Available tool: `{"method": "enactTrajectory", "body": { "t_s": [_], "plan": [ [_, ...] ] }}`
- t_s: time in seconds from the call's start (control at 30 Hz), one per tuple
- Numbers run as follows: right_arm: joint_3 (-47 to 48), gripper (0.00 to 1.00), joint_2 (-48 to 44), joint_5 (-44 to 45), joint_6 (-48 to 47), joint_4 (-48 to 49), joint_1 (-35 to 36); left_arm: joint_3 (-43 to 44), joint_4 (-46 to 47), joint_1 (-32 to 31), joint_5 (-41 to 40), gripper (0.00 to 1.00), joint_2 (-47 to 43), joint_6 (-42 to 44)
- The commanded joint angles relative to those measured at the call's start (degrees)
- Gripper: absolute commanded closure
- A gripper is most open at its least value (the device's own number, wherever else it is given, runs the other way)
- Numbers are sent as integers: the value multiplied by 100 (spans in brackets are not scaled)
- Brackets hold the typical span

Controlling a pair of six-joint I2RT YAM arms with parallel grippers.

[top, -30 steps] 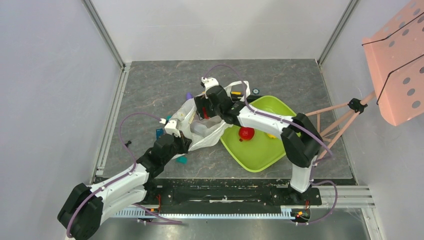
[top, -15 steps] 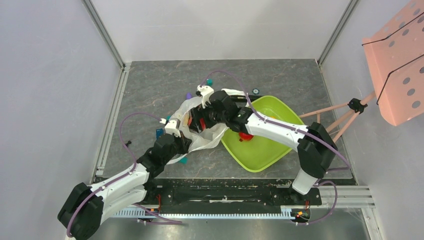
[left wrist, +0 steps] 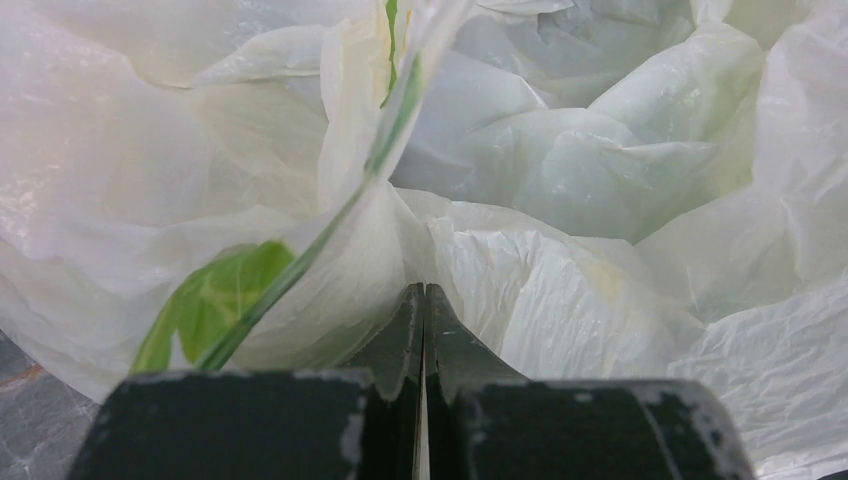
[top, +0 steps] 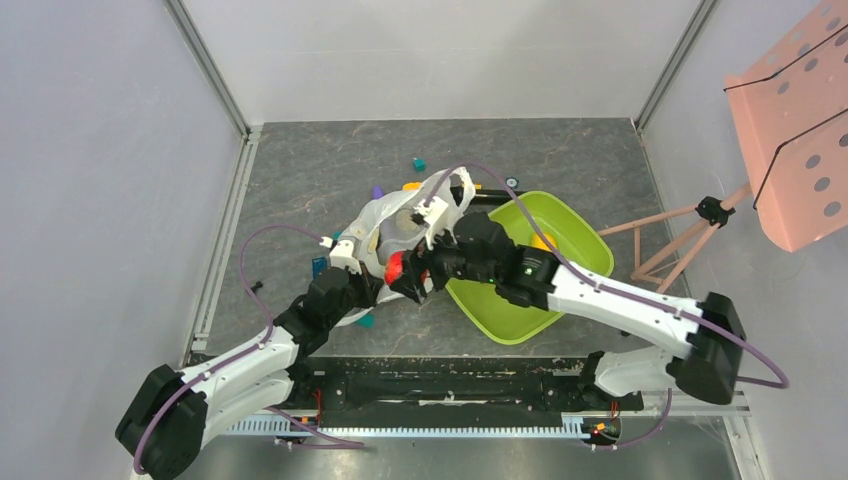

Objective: Take the fake fruits out of the plastic bag

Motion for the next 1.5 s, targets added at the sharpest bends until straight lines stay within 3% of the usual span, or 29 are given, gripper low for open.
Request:
{"method": "enactTrajectory", "body": {
  "t_s": [0.0, 0.17, 0.33, 0.73, 0.97, 1.23, 1.47],
  "plan": [
    [-614, 27, -800, 51, 64, 263, -2, 207, 92, 44, -157, 98, -22, 152],
    [-1456, 26, -1985, 1864, 400, -265, -94, 198, 91, 44, -165, 98, -21, 140],
    [-2191, 23, -2642, 2970, 954, -1035, -885, 212, 96, 40, -148, 98, 45, 134],
    [-3112, 20, -1968, 3051, 1059, -953, -1573, 225, 90, 43, -158, 98, 39, 146],
    [-3227, 10, -1516, 3042, 1051, -1010, -1664, 225, 87, 44, -157, 98, 42, 147],
    [-2832, 2, -1506, 3266, 944, -1344, -1677, 242, 91, 43, -142, 98, 79, 142],
    [-2253, 2, -2280, 3186, 584, -1550, -1673, 221, 65, 44, -179, 98, -8, 144]
  ]
}}
